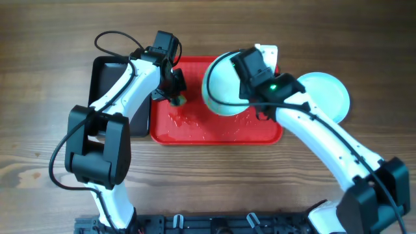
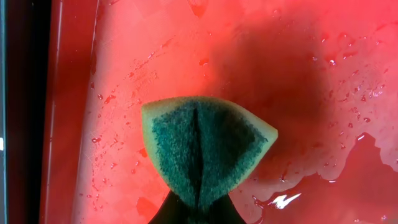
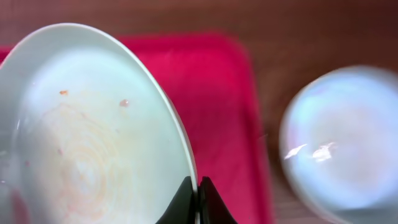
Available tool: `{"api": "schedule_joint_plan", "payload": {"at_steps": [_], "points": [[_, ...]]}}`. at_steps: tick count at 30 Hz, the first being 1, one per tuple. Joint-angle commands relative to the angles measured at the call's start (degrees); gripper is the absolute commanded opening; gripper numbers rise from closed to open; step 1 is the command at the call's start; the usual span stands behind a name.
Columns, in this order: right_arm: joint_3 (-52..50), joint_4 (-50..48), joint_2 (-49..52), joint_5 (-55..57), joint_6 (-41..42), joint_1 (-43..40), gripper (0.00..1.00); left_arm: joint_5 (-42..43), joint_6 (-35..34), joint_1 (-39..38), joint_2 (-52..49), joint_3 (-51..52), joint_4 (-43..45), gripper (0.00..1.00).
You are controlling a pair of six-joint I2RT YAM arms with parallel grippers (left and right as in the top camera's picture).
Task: Clean dirty plates on tray and stack at the side
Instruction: 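Lower the plate back onto the red tray with the right gripper, then move the sponge with the left gripper back onto the plate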
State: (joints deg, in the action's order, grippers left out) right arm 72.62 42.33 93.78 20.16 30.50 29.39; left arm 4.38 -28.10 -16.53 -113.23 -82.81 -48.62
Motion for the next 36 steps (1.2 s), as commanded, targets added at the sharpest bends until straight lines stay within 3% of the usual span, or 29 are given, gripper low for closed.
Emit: {"api": "schedule_joint_plan", "payload": {"at_steps": [1,6,8,10,12,16,21,29,32,36], "points": [[-2.6,-0.6,5.2,-16.3,4.6,-2.2,0.04,-0.3,0.7,0.3,1.5,-1.0,0.0,0.04],[-3.0,-2.1,10.2,-19.1,5.4,-2.7,0.07,-0.3,0.7,0.3,1.5,-1.0,0.0,0.04],[-3.0,-3.4,11.5,-19.5,3.7,-2.7,0.18,-0.3,0.7,0.3,1.5,-1.0,0.0,0.04],[-3.0,-5.5,12.0,-20.6,0.1,-2.8,0.39,-0.3,0.7,0.3,1.5,-1.0,0.0,0.04],[-3.0,-7.6,12.2,-21.5,-3.6,-3.1,0.50,-0.3,0.7,0.3,1.5,-1.0,0.0,0.04],[-3.0,-14.0,12.6,-21.8,-10.8,-4.4,0.54,-0.3,0.7,0.3,1.5,-1.0,0.0,0.04],[-3.0,-20.2,15.0,-23.5,-16.7,-6.0,0.53,-0.3,0.7,0.3,1.5,-1.0,-0.1,0.04],[-3.0,-25.0,20.5,-26.6,-16.5,-7.3,0.47,-0.3,0.7,0.3,1.5,-1.0,-0.1,0.04],[-3.0,-24.6,20.5,-26.7,-15.1,-7.3,0.36,-0.3,0.7,0.3,1.5,-1.0,-0.1,0.04],[-3.0,-22.1,20.9,-26.6,-9.0,-7.3,0.04,-0.3,0.7,0.3,1.5,-1.0,0.0,0.04]]}}
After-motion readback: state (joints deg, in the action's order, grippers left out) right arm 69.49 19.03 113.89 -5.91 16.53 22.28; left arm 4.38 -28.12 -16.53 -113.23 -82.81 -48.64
